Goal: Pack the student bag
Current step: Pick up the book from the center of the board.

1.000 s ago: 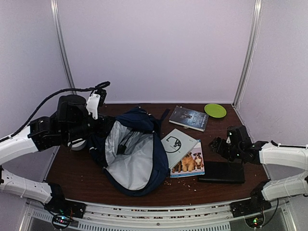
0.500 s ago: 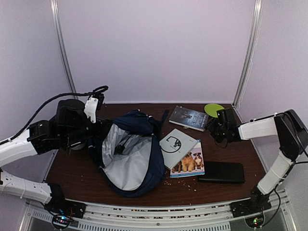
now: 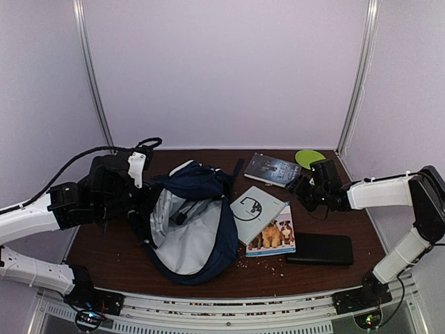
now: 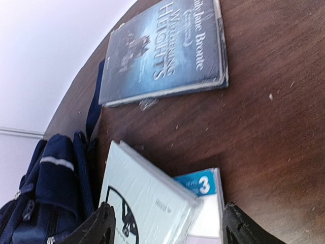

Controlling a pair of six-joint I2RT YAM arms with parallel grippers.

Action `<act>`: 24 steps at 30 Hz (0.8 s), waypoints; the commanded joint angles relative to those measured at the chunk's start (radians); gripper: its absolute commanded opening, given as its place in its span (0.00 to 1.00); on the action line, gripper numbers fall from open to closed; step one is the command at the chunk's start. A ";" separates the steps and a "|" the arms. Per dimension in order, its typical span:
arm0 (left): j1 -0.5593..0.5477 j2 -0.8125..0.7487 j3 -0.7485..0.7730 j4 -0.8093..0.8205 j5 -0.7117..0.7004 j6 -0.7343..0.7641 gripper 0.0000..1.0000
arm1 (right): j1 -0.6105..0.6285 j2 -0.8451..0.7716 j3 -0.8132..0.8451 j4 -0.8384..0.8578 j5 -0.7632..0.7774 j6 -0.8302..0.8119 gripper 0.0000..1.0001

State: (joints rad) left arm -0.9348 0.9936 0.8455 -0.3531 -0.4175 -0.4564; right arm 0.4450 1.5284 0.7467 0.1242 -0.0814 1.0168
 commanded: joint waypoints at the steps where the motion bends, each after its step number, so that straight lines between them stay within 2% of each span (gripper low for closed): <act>1: 0.021 0.021 -0.035 0.053 -0.018 -0.020 0.00 | 0.103 -0.056 -0.032 -0.007 -0.053 0.015 0.72; 6: 0.021 0.072 -0.045 0.101 -0.014 -0.025 0.00 | 0.192 -0.001 -0.045 0.068 -0.058 0.163 0.74; 11: 0.022 0.115 -0.039 0.146 0.006 -0.021 0.00 | 0.229 0.059 -0.094 0.126 -0.005 0.303 0.77; 19: 0.022 0.229 -0.034 0.197 0.075 -0.057 0.00 | 0.242 0.170 -0.117 0.126 0.034 0.467 0.85; 22: 0.021 0.247 -0.046 0.219 0.109 -0.068 0.00 | 0.235 0.253 -0.115 0.186 0.006 0.488 0.84; 24: 0.021 0.257 -0.045 0.217 0.119 -0.068 0.00 | 0.232 0.306 -0.124 0.271 -0.025 0.503 0.79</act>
State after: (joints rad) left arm -0.9348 1.2152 0.8242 -0.1463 -0.3050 -0.5014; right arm 0.6792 1.6981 0.6647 0.3901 -0.0856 1.4498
